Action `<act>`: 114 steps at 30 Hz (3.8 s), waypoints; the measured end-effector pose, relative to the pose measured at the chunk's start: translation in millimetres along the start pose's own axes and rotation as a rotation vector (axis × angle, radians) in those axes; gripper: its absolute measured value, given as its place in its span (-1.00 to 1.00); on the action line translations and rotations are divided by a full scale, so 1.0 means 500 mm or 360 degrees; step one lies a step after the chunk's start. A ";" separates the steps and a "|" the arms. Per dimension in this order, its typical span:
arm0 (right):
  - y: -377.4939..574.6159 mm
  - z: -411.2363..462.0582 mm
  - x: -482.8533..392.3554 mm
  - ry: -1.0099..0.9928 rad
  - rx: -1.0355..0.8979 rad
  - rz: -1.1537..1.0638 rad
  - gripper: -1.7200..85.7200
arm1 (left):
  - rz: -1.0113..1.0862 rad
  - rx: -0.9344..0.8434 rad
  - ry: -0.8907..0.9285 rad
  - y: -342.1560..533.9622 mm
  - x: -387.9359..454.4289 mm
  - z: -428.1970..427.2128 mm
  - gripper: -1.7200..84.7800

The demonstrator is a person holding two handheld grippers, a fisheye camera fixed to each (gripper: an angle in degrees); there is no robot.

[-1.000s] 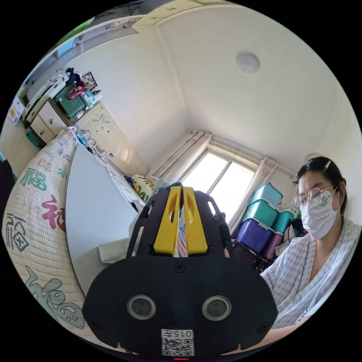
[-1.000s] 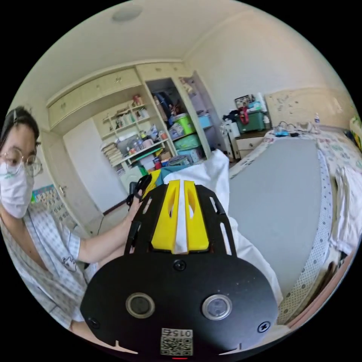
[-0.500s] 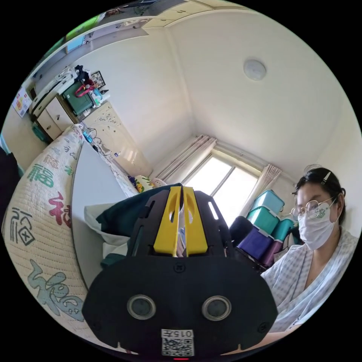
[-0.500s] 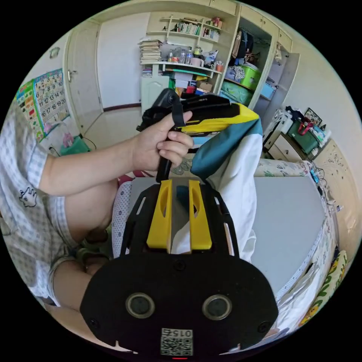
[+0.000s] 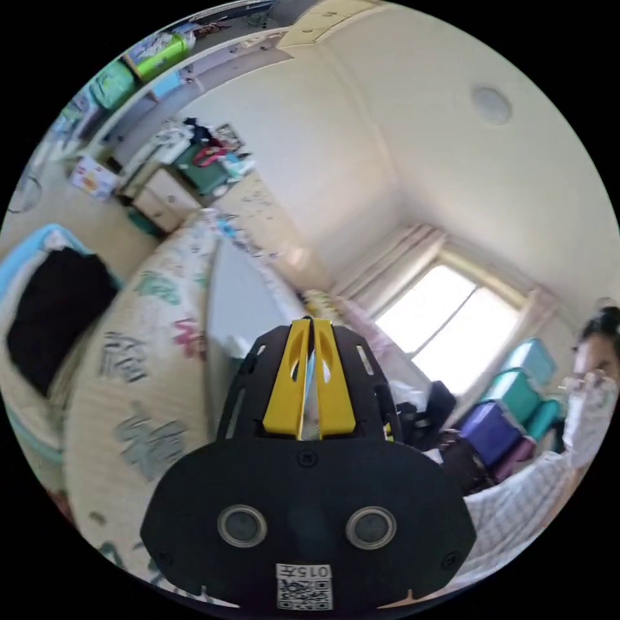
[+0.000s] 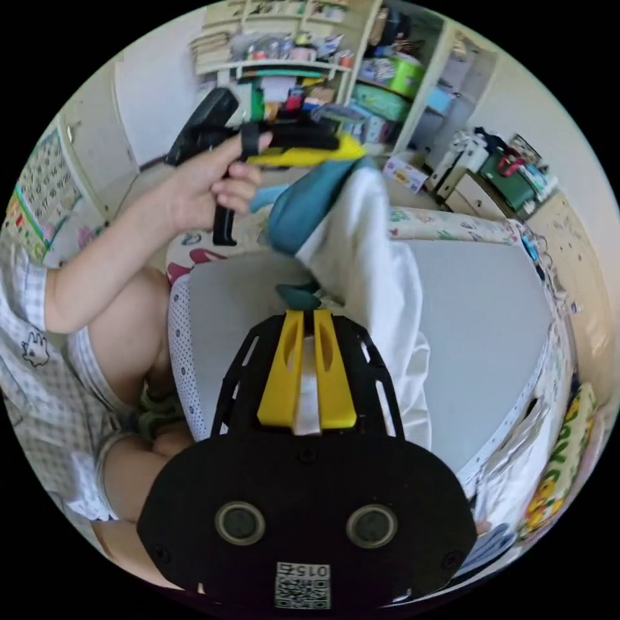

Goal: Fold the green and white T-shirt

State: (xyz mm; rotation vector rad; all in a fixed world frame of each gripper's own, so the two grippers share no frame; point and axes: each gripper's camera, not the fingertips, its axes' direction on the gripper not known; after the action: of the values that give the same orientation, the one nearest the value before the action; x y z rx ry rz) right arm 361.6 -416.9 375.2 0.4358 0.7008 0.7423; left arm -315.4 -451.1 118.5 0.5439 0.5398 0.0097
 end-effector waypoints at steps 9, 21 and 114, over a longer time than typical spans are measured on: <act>0.304 -0.058 0.259 -0.0246 0.0661 0.0825 -0.91 | 0.0813 -0.0385 -0.0279 0.078 0.110 0.073 -0.76; 0.560 0.073 0.371 -0.0307 0.0721 0.1147 -0.92 | 0.1380 -0.0180 -0.0042 0.239 0.233 0.068 -0.72; 0.843 0.199 0.907 0.0177 -0.0175 0.0582 -0.66 | 0.0719 -0.1006 -0.0107 0.082 0.147 0.077 -0.61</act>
State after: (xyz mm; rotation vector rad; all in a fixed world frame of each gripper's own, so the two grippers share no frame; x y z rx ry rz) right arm 478.5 186.4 500.7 0.4296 0.6879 1.1514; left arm -227.8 -423.6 130.8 0.0359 0.3123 0.5721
